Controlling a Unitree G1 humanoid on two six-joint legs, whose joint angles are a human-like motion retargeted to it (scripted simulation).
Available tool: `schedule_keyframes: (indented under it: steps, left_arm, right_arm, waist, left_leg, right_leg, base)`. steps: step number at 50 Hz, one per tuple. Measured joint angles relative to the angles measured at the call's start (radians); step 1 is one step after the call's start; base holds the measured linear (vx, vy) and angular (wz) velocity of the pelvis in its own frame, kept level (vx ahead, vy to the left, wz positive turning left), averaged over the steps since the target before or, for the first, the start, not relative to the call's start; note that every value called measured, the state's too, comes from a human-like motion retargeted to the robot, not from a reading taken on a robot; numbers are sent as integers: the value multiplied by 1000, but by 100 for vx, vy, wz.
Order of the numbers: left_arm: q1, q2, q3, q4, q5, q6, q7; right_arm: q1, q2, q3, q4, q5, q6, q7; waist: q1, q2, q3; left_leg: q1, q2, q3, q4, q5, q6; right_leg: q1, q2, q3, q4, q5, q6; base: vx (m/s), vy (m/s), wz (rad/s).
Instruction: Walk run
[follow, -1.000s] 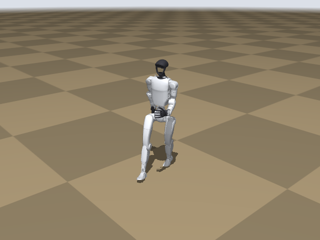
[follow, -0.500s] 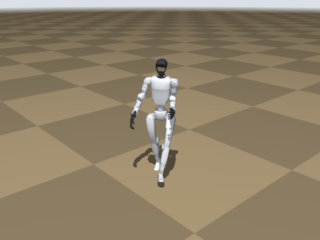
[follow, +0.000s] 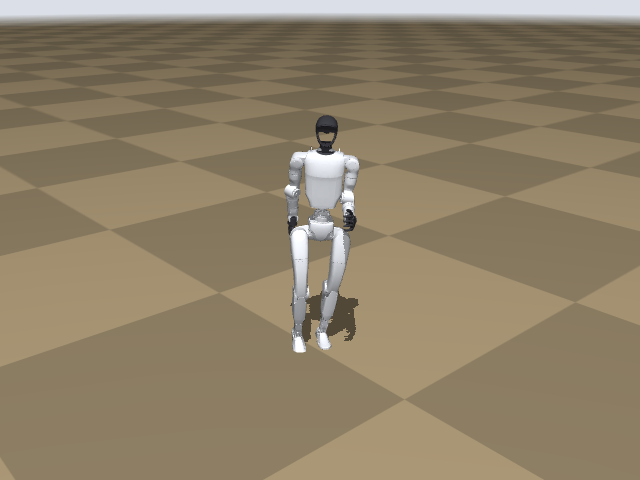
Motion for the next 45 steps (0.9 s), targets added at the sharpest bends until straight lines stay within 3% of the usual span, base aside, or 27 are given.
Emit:
schedule_keyframes:
  steps: [5, 8, 11, 12, 13, 15, 18, 20, 23, 25, 27, 30, 35, 38, 40, 43, 45]
  left_arm:
    - [-48, 35, -19, -11, -16, -7, -25]
    - [-53, 48, -17, -19, -18, -10, -33]
    - [-37, 43, -4, -11, -16, -11, -39]
    - [-26, 38, 3, -6, -16, -12, -39]
    - [-10, 30, 7, 2, -17, -14, -39]
    - [27, 12, 23, 18, -19, -16, -44]
    - [89, -32, 28, 22, -11, -16, -27]
    - [112, -50, 25, 18, -14, -13, -12]
    - [123, -55, 46, 26, -12, -13, -42]
    - [133, -50, 56, 23, 0, -11, -43]
    - [154, -49, 65, 7, 14, -12, -31]
    - [176, -48, 83, -16, 26, -14, -35]
    - [188, -64, 105, -36, 33, -11, -18]
    - [195, -74, 113, -35, 26, -9, -6]
    - [204, -77, 111, -31, 17, -10, -2]
    - [204, -72, 109, -17, 8, -9, -10]
    - [207, -72, 113, -12, 15, -10, -13]
  right_arm:
    - [91, 49, 3, 6, 68, 60, 50]
    - [106, 58, 3, 6, 60, 82, 58]
    - [94, 48, 0, 6, 48, 96, 61]
    - [84, 41, -5, 6, 44, 100, 60]
    - [73, 32, -17, 6, 40, 103, 58]
    - [43, 16, -32, 6, 44, 93, 53]
    - [-41, -20, -51, -3, 83, 66, 68]
    - [-113, -32, -78, -43, 110, 65, 78]
    - [-228, -31, -107, -113, 198, 48, 82]
    - [-305, -32, -97, -152, 282, 22, 94]
    - [-367, -30, -71, -197, 344, -10, 117]
    - [-441, -30, -35, -278, 383, -51, 163]
    - [-519, -66, 3, -385, 296, -89, 188]
    - [-524, -80, 29, -401, 235, -103, 152]
    - [-506, -84, 41, -389, 210, -115, 127]
    - [-460, -81, 40, -322, 192, -123, 93]
    - [-414, -74, 35, -256, 182, -114, 84]
  waist:
    - [-39, -56, 28]
    - [-33, -52, 20]
    - [-52, -41, -3]
    - [-64, -40, -15]
    - [-89, -38, -25]
    - [-111, -26, -44]
    - [-105, -4, -43]
    - [-115, -7, -31]
    - [-126, -41, -28]
    - [-100, -59, -19]
    - [-46, -96, -14]
    - [21, -115, -8]
    - [88, -93, 7]
    - [108, -103, 3]
    - [114, -117, -4]
    - [142, -122, -24]
    - [172, -129, -41]
  left_leg:
    - [153, -53, -31, -29, -36, -31]
    - [219, -28, -21, -31, -32, -72]
    - [255, -8, -38, 13, 32, -127]
    - [261, -5, -48, 37, 75, -151]
    - [265, -3, -71, 69, 135, -179]
    - [258, 15, -93, 163, 322, -241]
    - [153, 28, -99, 455, 596, -377]
    - [59, 40, -77, 677, 705, -403]
    - [-72, 113, 50, 826, 512, -260]
    - [-169, 139, 106, 877, 396, -207]
    - [-266, 99, 136, 848, 305, -173]
    - [-376, 97, 172, 676, 236, -135]
    - [-448, 102, 242, 207, 192, -17]
    - [-475, 13, 141, -31, 109, -21]
    - [-463, -3, 192, -105, 73, -33]
    - [-431, 27, 310, -40, 93, -34]
    - [-419, 22, 261, -25, 191, -35]
  right_leg:
    - [-64, -135, 43, -378, -46, -31]
    - [-83, -143, 56, -560, -123, 4]
    - [-76, -147, -33, -520, -118, -71]
    - [-73, -158, -93, -482, -102, -86]
    - [-64, -187, -181, -455, -45, -59]
    - [-34, -124, 27, -416, -2, -84]
    - [18, -97, 35, -363, -63, -172]
    - [78, -101, -40, -361, -94, -218]
    - [149, -69, -8, -375, -133, -270]
    - [196, -54, -2, -395, -139, -282]
    - [243, -51, 16, -420, -140, -294]
    - [304, -19, 55, -446, -156, -307]
    - [399, 50, 62, -462, -207, -338]
    - [455, 53, 60, -460, -226, -346]
    - [490, 50, 57, -449, -221, -342]
    - [529, 53, 47, -410, -151, -298]
    - [548, 40, 13, -373, -36, -250]
  base:
    - [75, -32, 87]
    - [78, -33, 21]
    - [118, -59, 39]
    - [85, -37, 74]
    - [93, -44, 86]
    - [119, -66, 48]
    - [99, -48, -16]
    - [95, -45, 2]
    - [66, -39, 12]
    - [81, -47, -59]
    - [68, -36, -132]
    - [85, -33, -115]
    - [72, -19, -65]
    - [95, -12, -35]
    - [113, -4, -16]
    - [104, -2, -35]
    - [128, -2, -58]
